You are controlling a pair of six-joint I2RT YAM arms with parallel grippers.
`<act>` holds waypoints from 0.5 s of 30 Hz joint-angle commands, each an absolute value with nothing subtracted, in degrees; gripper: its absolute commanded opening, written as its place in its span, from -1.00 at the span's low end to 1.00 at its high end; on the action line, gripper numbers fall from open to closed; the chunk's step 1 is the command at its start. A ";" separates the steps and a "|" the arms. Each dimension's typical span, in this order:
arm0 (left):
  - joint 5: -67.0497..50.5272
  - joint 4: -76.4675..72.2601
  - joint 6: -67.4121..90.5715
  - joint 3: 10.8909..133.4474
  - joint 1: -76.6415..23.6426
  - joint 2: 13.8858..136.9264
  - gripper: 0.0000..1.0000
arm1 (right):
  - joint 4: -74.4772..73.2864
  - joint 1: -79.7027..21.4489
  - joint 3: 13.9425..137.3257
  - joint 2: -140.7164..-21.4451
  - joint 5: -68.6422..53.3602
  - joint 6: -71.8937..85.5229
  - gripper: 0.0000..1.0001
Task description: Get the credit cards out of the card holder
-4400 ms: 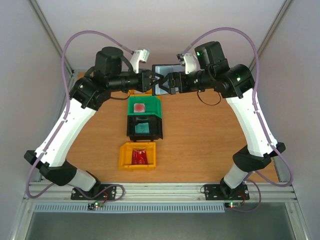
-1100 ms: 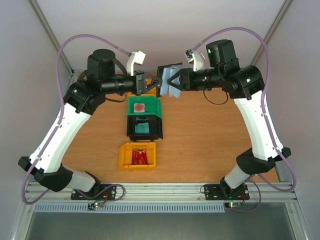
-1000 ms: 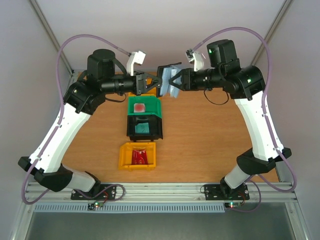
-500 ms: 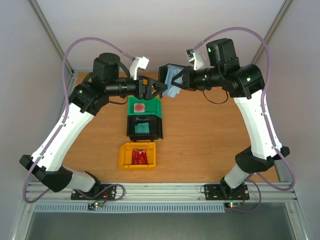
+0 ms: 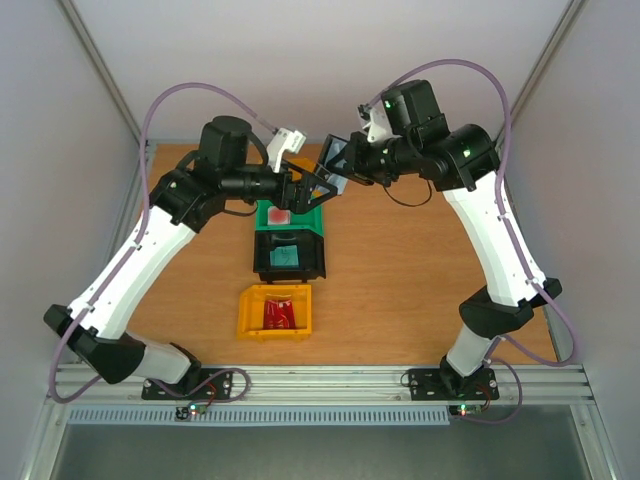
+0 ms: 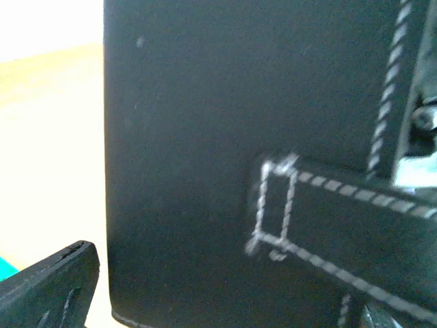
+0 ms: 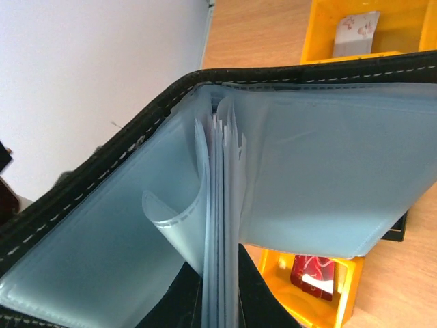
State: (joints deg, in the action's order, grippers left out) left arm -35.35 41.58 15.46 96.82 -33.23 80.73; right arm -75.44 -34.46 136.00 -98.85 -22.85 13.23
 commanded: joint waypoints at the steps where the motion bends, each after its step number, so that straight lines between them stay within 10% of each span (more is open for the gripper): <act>1: -34.30 41.42 11.52 95.28 -33.39 81.07 0.82 | -75.29 -35.45 139.09 -98.46 -19.18 17.03 -0.98; 9: -34.20 39.63 12.40 94.07 -33.47 79.08 -0.03 | -75.27 -36.16 139.13 -98.83 -24.59 12.91 -0.98; 15: -39.26 38.06 14.78 93.62 -34.16 79.44 0.05 | -77.31 -36.20 138.28 -99.23 -29.62 7.21 -0.98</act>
